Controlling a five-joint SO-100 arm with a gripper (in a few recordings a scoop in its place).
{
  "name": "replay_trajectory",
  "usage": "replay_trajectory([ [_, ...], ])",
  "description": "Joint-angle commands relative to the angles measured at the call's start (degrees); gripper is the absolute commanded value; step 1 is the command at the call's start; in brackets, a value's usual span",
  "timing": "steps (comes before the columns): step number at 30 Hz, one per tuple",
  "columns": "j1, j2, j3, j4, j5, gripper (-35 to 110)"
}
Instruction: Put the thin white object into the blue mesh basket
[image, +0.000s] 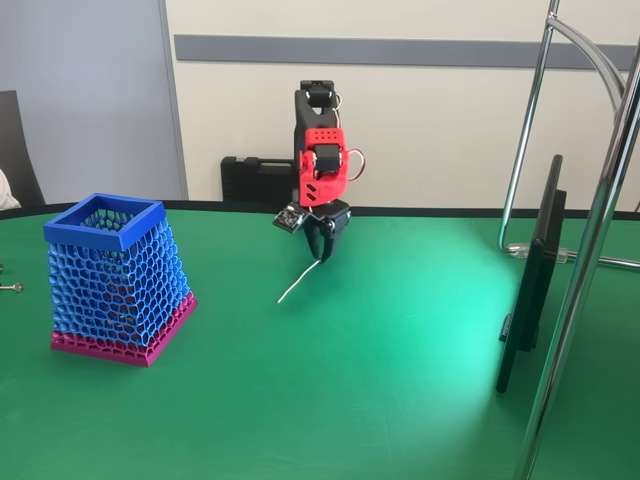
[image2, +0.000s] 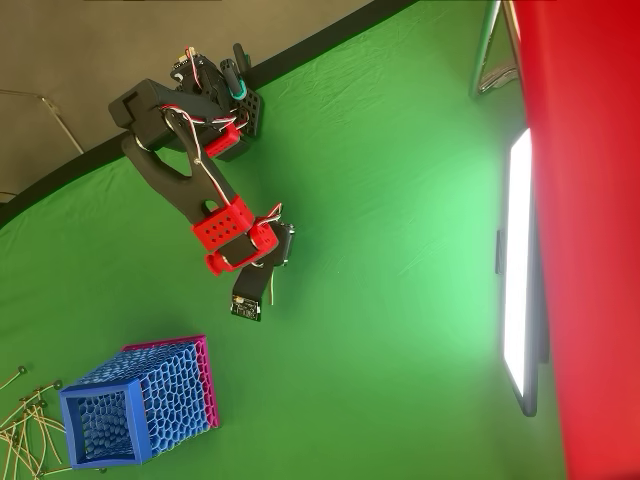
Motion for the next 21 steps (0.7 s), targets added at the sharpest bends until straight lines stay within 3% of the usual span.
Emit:
replay_trajectory([
  [1,-0.97,1.76,0.97,-1.14,0.62,12],
  [21,2.99,3.16,2.11,-0.26,-0.97,13],
])
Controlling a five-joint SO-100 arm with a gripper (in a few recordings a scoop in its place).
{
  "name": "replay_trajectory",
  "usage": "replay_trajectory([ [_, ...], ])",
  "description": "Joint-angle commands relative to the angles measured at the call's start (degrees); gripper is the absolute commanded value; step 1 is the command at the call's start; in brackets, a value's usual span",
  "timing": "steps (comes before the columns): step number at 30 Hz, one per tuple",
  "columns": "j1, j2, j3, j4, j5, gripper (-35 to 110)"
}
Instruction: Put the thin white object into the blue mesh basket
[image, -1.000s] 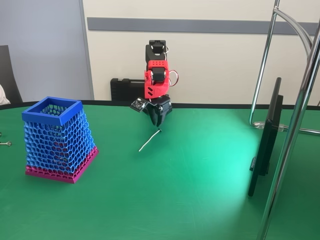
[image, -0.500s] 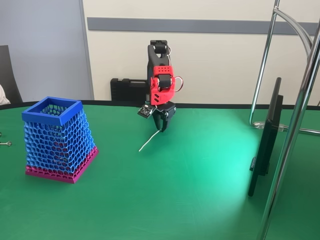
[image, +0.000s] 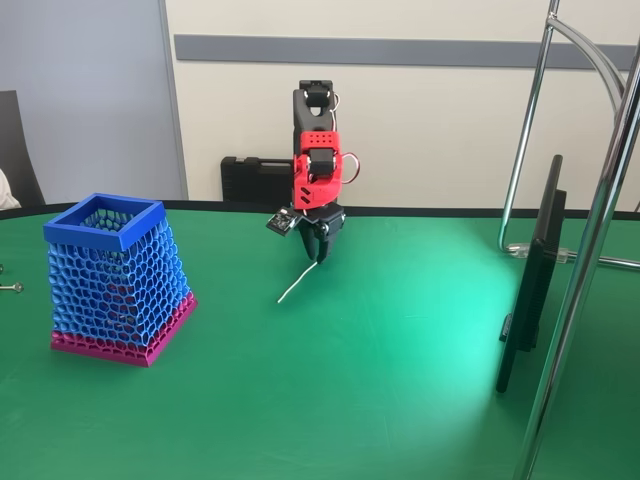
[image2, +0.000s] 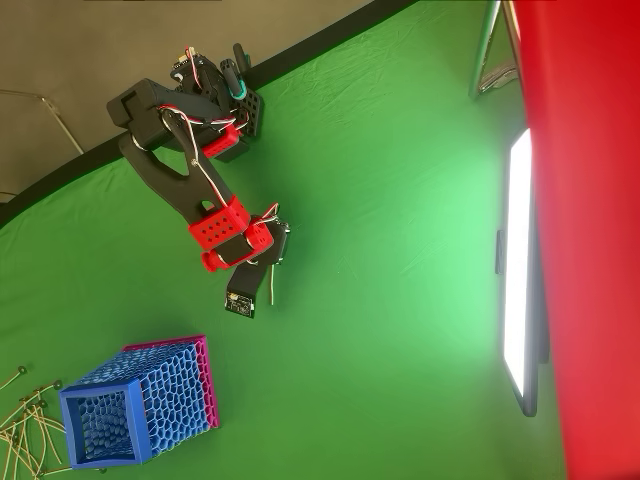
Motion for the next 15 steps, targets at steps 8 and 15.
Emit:
replay_trajectory([
  [8,1.23,2.9,1.49,0.44,-1.05,12],
  [15,0.18,3.08,3.08,0.0,-0.18,12],
])
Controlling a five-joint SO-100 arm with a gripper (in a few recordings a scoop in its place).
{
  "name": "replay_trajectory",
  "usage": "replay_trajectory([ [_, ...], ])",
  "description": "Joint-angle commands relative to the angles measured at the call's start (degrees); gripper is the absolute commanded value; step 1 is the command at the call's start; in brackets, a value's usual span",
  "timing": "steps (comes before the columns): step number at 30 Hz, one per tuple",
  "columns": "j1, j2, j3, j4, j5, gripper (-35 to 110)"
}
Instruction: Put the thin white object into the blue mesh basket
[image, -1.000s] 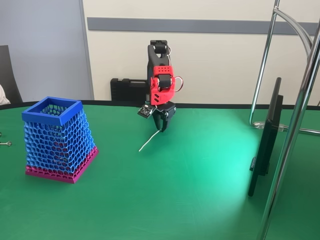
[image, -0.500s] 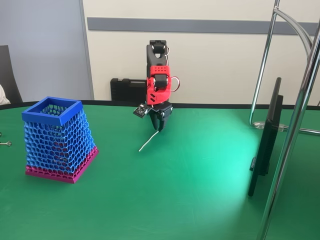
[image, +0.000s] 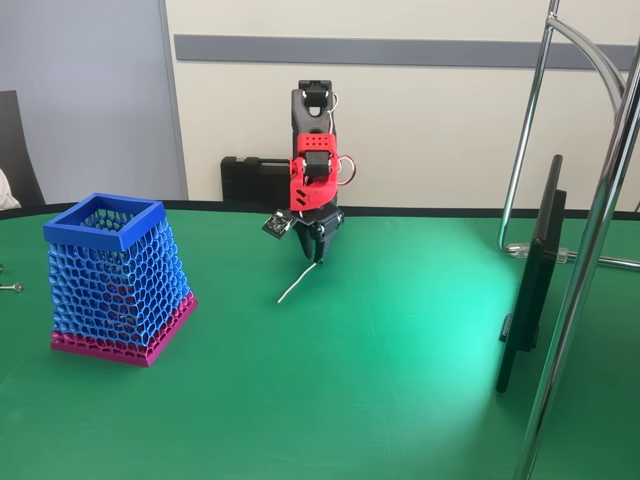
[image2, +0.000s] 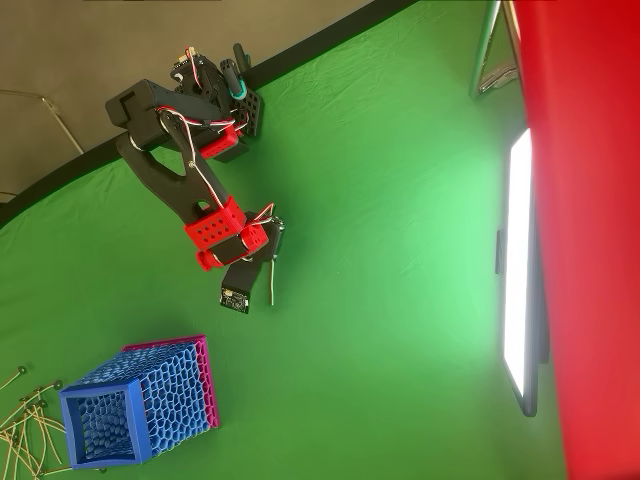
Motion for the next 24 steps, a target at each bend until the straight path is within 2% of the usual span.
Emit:
replay_trajectory([
  [1,-0.79,2.55,0.09,-0.18,0.53,12],
  [24,-2.64,-0.62,1.23,-3.6,2.11,12],
])
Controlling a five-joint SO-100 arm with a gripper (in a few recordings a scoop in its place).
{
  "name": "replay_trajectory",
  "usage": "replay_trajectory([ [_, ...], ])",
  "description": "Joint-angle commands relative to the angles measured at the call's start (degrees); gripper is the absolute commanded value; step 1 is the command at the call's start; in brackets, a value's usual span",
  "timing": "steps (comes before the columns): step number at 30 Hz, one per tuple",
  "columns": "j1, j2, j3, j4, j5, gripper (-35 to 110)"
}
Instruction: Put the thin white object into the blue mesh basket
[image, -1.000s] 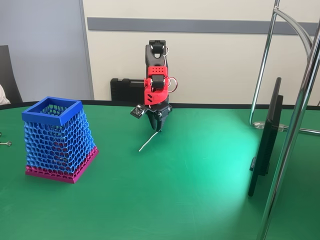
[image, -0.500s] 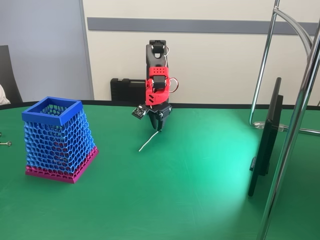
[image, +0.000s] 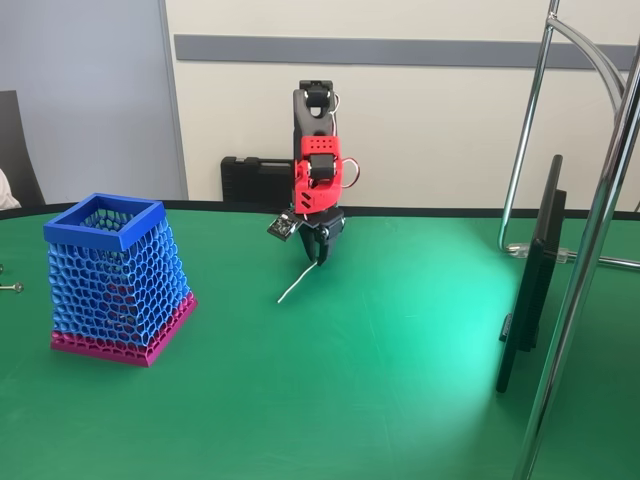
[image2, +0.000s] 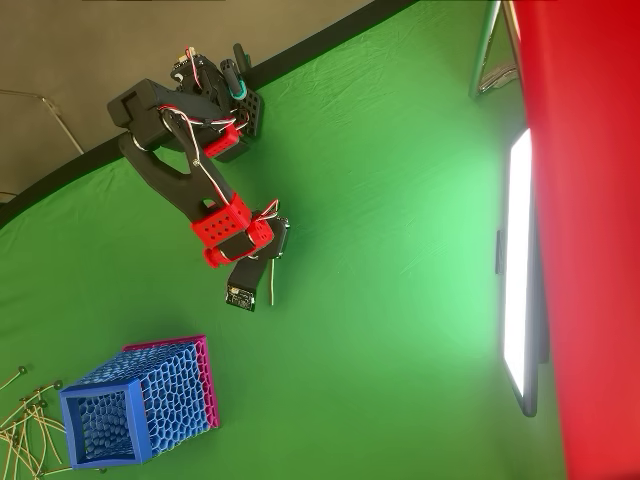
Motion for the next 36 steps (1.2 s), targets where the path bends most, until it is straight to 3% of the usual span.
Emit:
replay_trajectory([
  [1,-0.62,-0.26,-0.09,-0.35,0.44,12],
  [11,-0.62,-2.9,1.32,-3.16,0.53,12],
  [21,-0.62,-2.02,-0.44,-3.25,1.32,1],
  [30,-0.7,7.73,-13.01,-4.04,10.63,1],
  [36,-0.18,13.97,-20.48,-13.45,20.83,1],
])
